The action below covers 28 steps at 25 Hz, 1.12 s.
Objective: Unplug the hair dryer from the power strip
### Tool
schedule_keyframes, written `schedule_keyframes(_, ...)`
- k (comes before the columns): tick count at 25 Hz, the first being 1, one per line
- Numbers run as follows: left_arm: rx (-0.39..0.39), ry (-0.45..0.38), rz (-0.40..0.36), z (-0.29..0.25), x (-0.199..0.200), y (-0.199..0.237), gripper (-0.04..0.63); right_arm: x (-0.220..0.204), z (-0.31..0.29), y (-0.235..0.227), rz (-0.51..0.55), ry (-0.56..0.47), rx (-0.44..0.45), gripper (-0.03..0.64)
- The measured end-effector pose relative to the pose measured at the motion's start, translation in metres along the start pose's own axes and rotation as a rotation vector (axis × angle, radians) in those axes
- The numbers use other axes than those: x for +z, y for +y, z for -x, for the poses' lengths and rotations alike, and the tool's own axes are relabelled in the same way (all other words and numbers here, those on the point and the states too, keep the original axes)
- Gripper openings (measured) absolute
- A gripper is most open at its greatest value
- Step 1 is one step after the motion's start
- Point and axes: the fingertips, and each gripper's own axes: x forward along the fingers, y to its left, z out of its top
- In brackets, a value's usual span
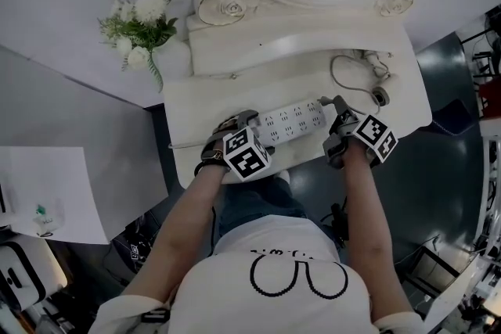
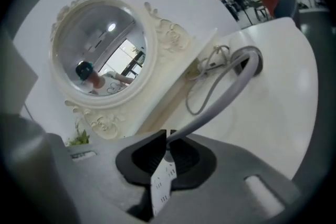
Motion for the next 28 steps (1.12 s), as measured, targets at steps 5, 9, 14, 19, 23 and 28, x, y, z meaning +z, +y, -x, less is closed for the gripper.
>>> schedule_keyframes(5,-0.001,0.005,0.001,0.000,0.000,0.000,0.430,0.006,-0.008,-0.038,-0.080,-0.017,-0.108,0.023)
schedule_keyframes(9,-0.001,0.009,0.002,0.000,0.000,0.000,0.430,-0.010,-0.008,-0.048,0.033,0.079,-0.200,0.099)
schedule_keyframes(14,0.000,0.010,0.001,0.000,0.000,0.000,0.430,-0.032,0.002,-0.059,0.119,0.204,-0.268,0.265)
schedule_keyframes(19,0.001,0.011,0.003,0.000,0.000,0.000,0.430,-0.061,0.014,-0.055,0.180,0.358,-0.246,0.328)
schedule_keyframes(23,0.001,0.009,0.001,0.001,0.001,0.000,0.430,-0.063,0.024,-0.032,0.203,0.366,-0.143,0.328)
schedule_keyframes(28,0.008,0.000,-0.002,0.002,0.002,-0.001,0.430,-0.033,0.038,0.008,0.268,0.214,0.006,0.311)
